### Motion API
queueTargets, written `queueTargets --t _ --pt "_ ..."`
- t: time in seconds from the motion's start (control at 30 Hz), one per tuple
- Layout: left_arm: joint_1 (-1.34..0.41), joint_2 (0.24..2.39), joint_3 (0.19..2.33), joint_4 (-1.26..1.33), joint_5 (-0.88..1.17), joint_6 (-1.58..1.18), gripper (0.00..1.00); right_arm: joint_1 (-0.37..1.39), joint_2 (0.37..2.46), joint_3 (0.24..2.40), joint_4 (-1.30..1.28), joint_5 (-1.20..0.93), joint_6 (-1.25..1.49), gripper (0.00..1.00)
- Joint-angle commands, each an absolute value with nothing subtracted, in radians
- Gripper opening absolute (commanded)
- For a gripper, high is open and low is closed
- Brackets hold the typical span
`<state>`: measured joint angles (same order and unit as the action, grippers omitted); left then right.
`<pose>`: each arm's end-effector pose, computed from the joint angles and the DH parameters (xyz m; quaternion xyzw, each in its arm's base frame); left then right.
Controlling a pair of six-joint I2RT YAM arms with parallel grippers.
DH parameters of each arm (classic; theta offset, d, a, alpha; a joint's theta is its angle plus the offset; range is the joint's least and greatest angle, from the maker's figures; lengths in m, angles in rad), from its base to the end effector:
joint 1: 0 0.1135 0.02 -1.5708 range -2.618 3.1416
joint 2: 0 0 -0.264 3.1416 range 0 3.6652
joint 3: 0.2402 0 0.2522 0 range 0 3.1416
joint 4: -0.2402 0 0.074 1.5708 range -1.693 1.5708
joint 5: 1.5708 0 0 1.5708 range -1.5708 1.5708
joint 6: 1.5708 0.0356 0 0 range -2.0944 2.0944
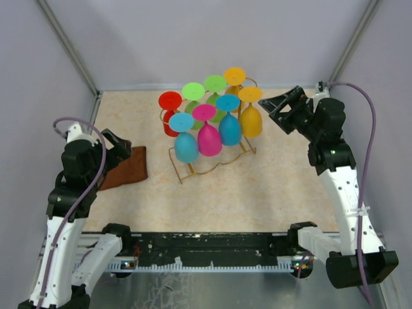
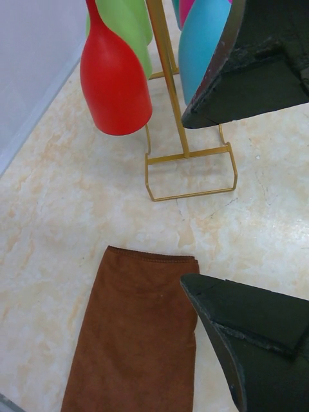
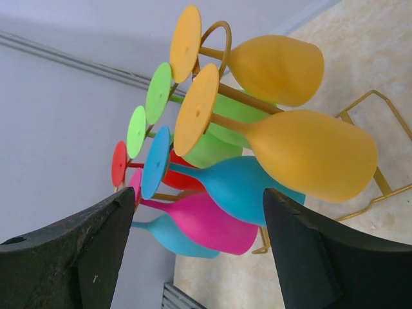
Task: Take the wine glass off the wine glass rack
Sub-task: Pick up the wine glass from the wine rack.
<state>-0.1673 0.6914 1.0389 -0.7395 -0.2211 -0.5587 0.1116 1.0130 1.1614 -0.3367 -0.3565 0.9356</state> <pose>0.1265 -0.0135 0.3801 -0.2208 0.7985 -0.1104 0.5490 0.2164 0.0367 0.4129 0.2001 0.7401 0.4320 0.4750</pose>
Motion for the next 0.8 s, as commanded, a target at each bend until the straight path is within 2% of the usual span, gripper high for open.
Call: queueTargets --t 0.0,0.77 --pt "-0.161 0.657 1.005 -0.69 -0.182 -0.565 0.99 0.101 1.013 1.224 -0.242 -0.336 0.989 0.79" --pt "-0.161 0.575 0.953 -0.644 -0.152 -0.622 0.99 0.101 1.06 1.232 -0.224 -0.321 1.027 0.66"
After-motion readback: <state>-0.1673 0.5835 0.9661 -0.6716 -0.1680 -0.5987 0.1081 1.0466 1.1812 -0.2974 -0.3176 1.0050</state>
